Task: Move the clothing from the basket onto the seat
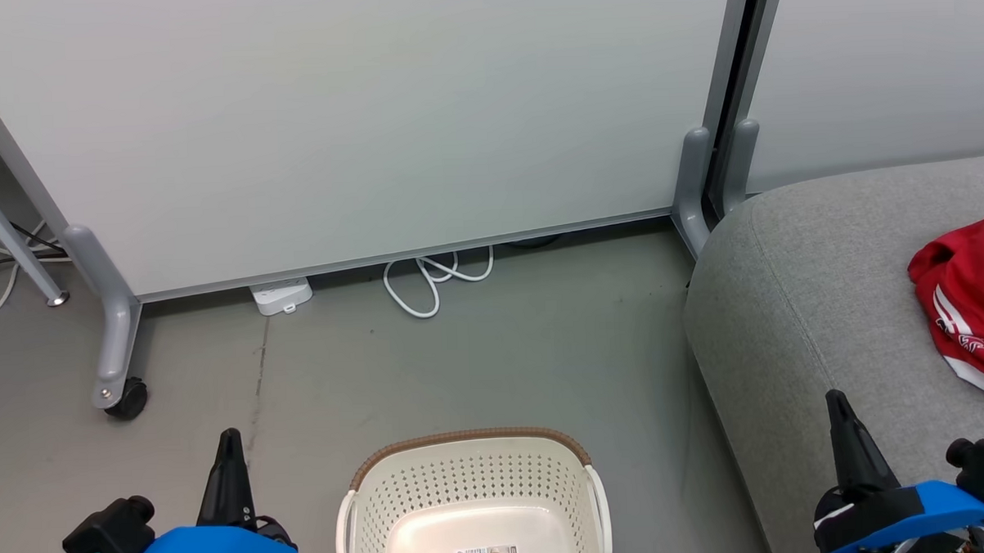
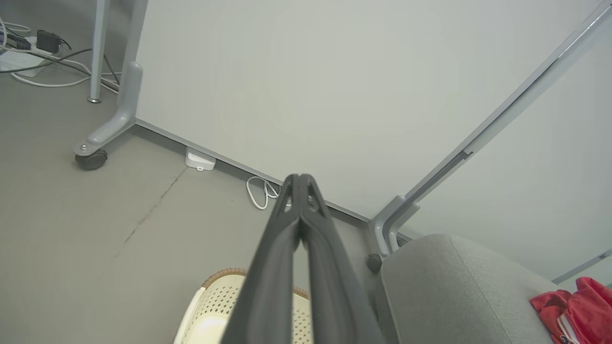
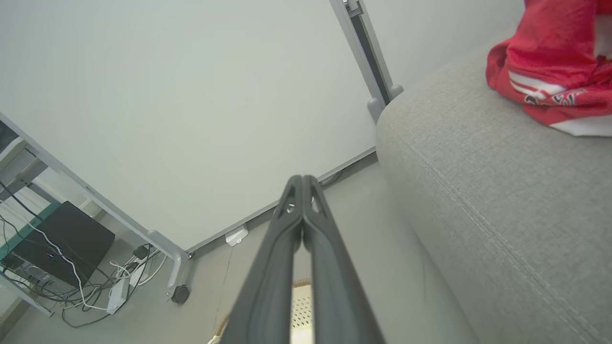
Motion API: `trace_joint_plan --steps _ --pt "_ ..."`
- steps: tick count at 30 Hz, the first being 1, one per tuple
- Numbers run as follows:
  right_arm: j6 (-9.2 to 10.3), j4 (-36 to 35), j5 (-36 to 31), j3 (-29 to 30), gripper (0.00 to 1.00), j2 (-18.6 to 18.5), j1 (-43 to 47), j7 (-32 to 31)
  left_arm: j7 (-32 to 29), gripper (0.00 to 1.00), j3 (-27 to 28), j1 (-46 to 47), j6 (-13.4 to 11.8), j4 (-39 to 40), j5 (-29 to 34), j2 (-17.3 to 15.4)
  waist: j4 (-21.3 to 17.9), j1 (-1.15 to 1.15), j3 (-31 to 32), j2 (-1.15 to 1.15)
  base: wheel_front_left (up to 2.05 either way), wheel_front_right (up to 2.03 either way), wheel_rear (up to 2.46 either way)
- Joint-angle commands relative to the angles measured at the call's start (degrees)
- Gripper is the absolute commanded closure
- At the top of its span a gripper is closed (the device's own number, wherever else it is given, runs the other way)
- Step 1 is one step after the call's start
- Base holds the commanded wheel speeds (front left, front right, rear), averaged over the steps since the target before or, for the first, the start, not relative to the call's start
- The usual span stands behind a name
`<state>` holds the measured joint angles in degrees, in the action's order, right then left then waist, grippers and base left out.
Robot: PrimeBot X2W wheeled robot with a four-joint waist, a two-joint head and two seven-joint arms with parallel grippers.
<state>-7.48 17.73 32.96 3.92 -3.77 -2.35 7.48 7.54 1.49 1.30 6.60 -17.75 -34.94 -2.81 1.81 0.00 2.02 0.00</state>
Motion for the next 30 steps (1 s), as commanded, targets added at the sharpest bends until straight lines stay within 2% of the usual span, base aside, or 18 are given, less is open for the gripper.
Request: trace_joint_plan --steps 1,30 --pt "-0.01 -1.09 2.71 0.22 1.0 0.01 -1.92 -0.53 -0.63 1.0 0.62 1.87 0.34 1.15 -2.51 -0.09 -0.03 0.0 -0.04 0.0 0.0 0.0 0.0" --pt "-0.02 -2.22 24.8 1.2 1.0 0.36 -2.9 -5.86 -5.91 1.0 2.44 3.37 0.59 2.25 -23.87 -0.1 -0.56 0.0 -0.67 0.0 0.0 0.0 0.0"
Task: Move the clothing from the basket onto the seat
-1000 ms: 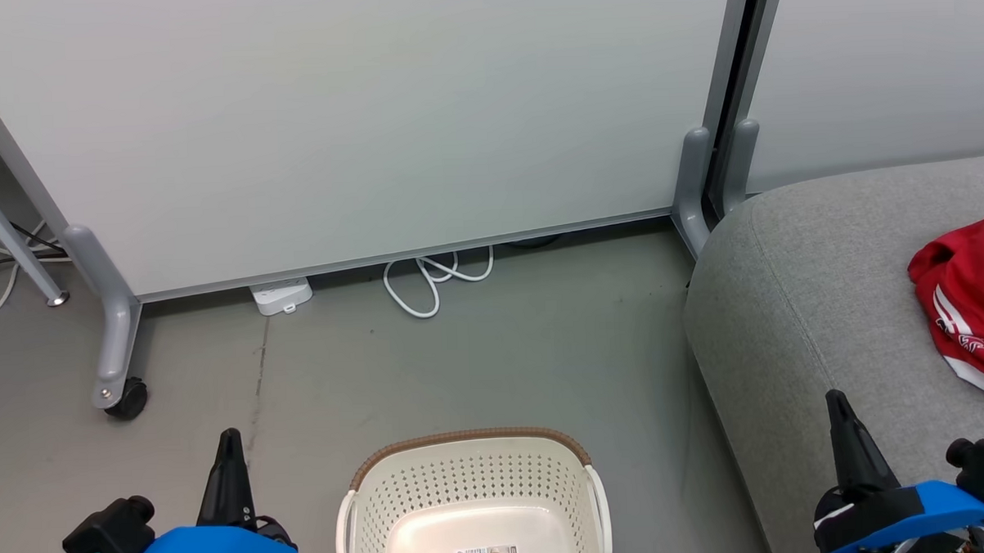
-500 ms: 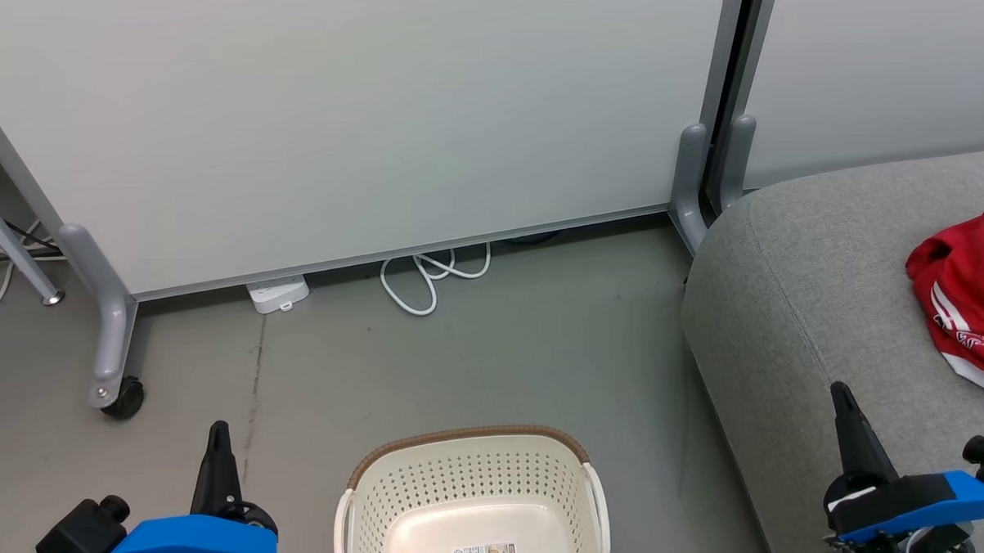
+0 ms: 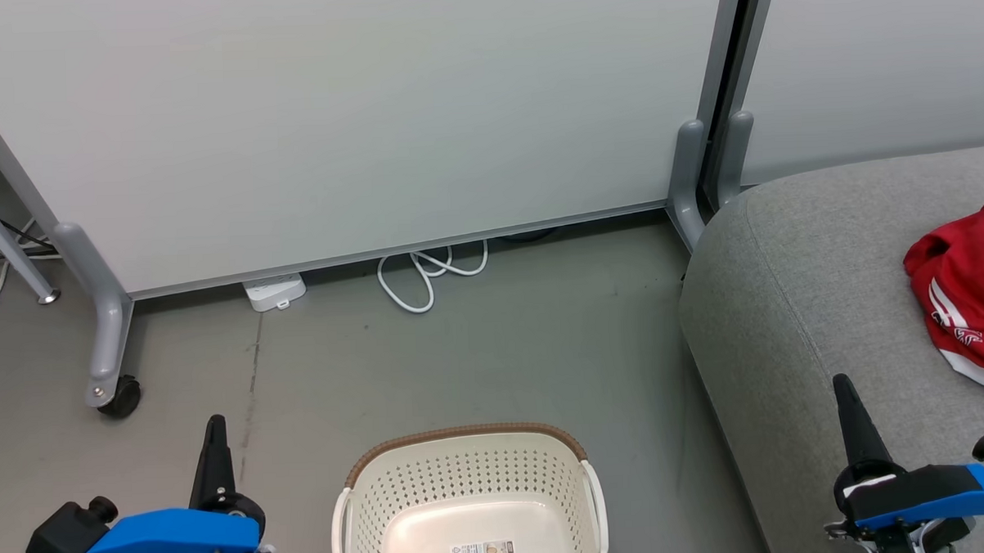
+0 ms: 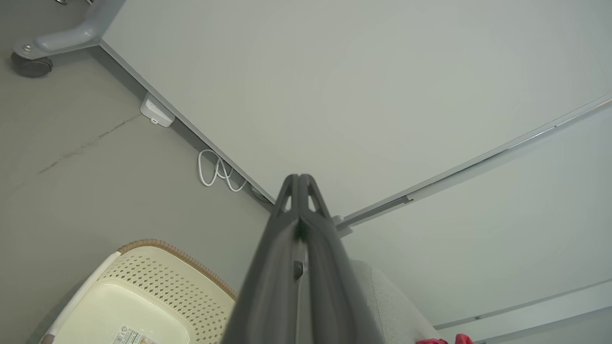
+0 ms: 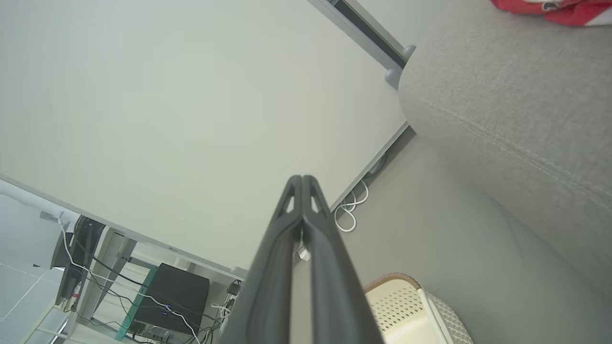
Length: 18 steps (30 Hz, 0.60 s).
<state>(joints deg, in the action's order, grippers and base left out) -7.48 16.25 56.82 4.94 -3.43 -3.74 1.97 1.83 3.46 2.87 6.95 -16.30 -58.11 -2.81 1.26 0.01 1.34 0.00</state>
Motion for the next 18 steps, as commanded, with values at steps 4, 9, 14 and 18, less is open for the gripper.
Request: trace_joint_plan --steps 4,9,14,18 --pt "-0.02 -0.86 3.61 0.29 1.0 0.06 -1.61 -0.99 -0.85 1.0 0.69 1.85 0.28 0.93 -3.33 -0.1 -0.08 -0.01 -0.09 0.0 0.0 0.0 0.0" --pt "-0.02 -1.04 6.85 0.44 1.0 0.12 -1.7 -1.75 -1.65 1.0 0.92 2.11 0.29 1.09 -6.48 -0.1 -0.17 -0.01 -0.2 0.0 0.0 0.0 0.0" --pt "-0.02 -1.18 9.94 0.57 1.0 0.17 -1.83 -2.49 -2.36 1.0 1.11 2.31 0.34 1.22 -9.45 -0.1 -0.26 -0.01 -0.32 0.0 0.0 0.0 0.0" --pt "-0.02 -1.32 12.37 0.67 1.0 0.21 -1.98 -3.03 -2.91 1.0 1.3 2.44 0.38 1.34 -11.72 -0.1 -0.34 -0.01 -0.41 0.0 0.0 0.0 0.0"
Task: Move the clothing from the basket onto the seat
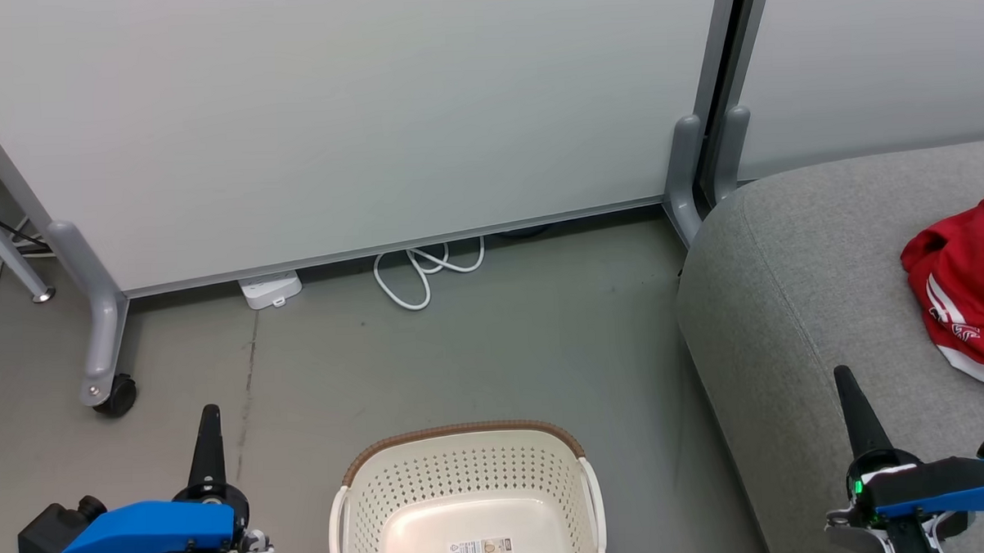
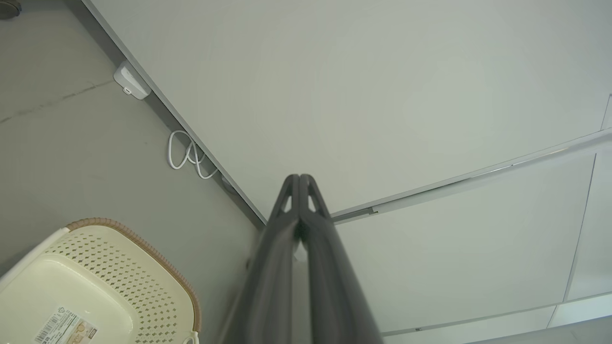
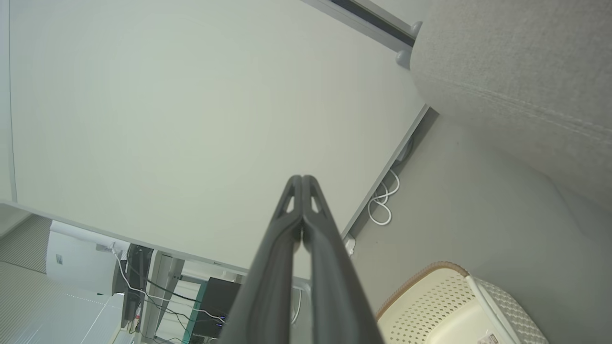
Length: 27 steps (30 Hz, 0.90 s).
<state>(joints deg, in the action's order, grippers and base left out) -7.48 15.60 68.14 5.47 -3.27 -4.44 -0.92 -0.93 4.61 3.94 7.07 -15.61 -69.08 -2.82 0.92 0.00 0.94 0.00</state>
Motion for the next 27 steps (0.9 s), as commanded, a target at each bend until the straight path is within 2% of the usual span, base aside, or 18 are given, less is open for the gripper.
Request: trace_joint_plan --steps 1,27 --pt "-0.02 -0.68 1.58 0.17 1.0 0.05 -1.31 -0.32 -0.33 1.0 0.21 1.41 0.27 0.67 -1.31 -0.09 -0.02 0.0 -0.03 0.0 0.0 0.0 0.0" --pt "-0.02 -1.29 15.11 0.76 1.0 0.29 -1.74 -3.65 -3.61 1.0 1.39 2.19 0.51 1.26 -14.35 -0.09 -0.51 0.0 -0.62 0.0 0.0 0.0 0.0"
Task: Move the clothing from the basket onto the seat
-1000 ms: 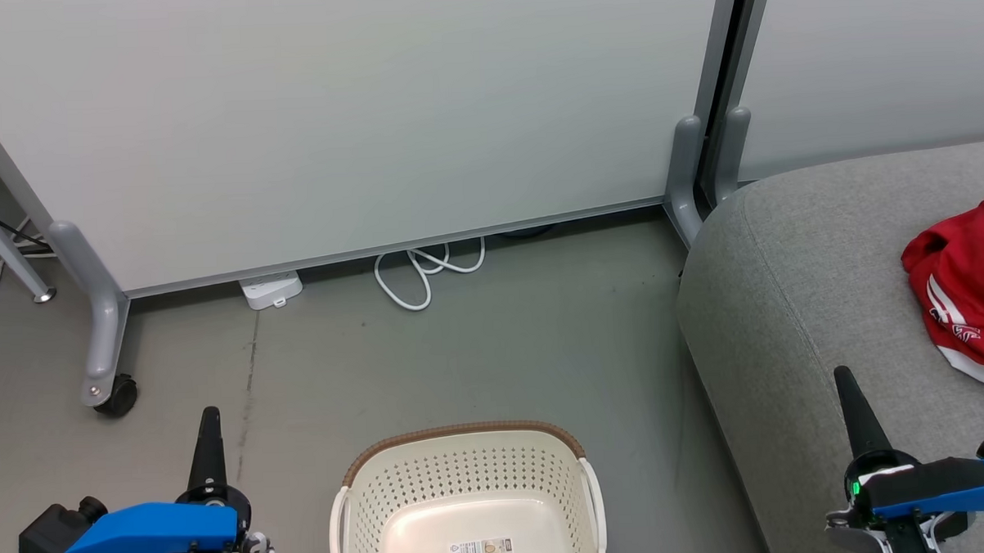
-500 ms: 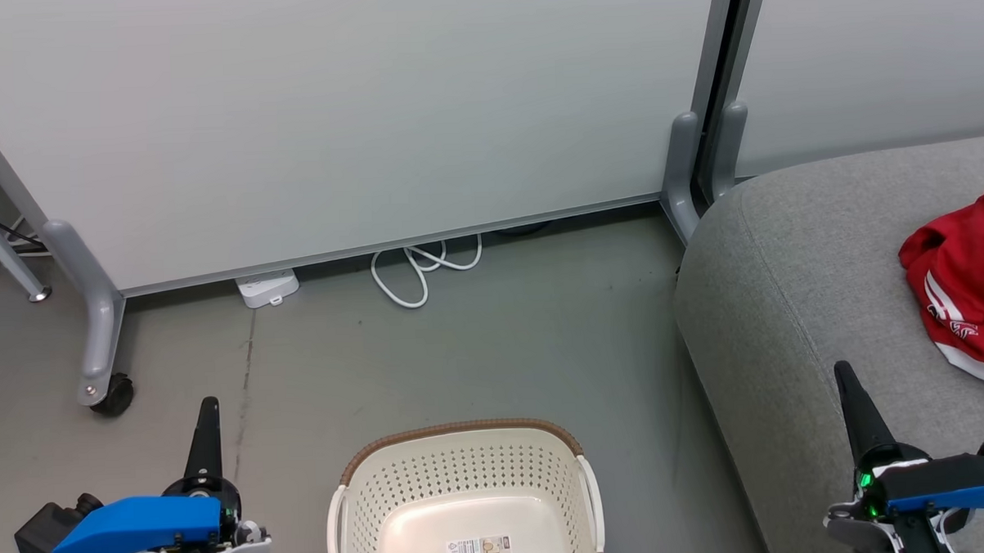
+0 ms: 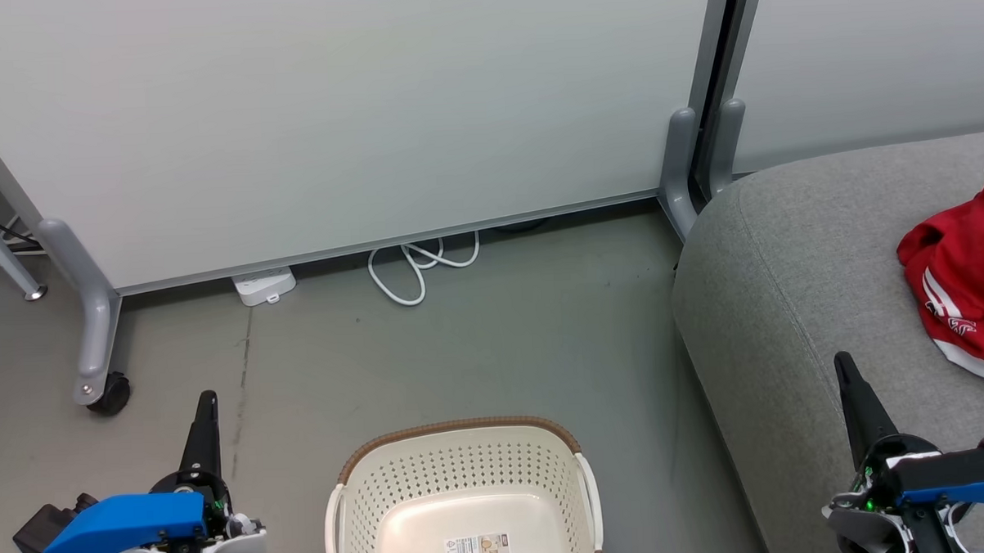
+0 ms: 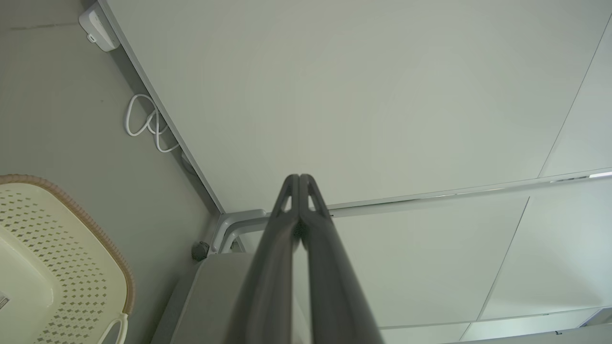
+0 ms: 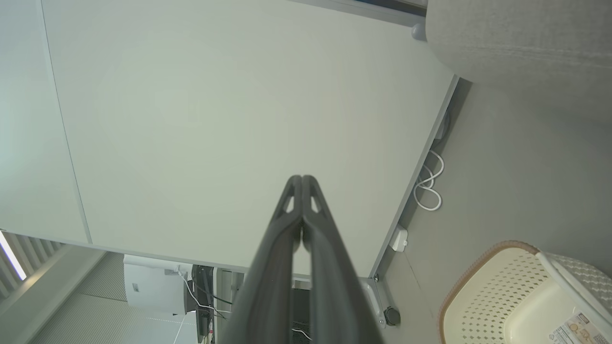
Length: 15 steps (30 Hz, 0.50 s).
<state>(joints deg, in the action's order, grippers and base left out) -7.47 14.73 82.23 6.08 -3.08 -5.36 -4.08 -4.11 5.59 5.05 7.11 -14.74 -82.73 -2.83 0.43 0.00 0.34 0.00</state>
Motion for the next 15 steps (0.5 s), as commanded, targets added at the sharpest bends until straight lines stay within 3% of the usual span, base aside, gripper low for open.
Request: trace_joint_plan --steps 1,15 --pt "-0.04 -0.45 1.48 0.16 1.0 0.12 -0.83 -0.51 -0.44 1.0 0.44 1.11 0.48 0.43 -1.16 -0.08 -0.03 0.0 -0.04 0.0 0.0 0.0 0.0" --pt "-0.04 -0.7 7.64 0.44 1.0 0.22 -1.07 -1.99 -1.98 1.0 0.83 1.34 0.61 0.7 -7.13 -0.08 -0.29 0.0 -0.35 0.0 0.0 0.0 0.0"
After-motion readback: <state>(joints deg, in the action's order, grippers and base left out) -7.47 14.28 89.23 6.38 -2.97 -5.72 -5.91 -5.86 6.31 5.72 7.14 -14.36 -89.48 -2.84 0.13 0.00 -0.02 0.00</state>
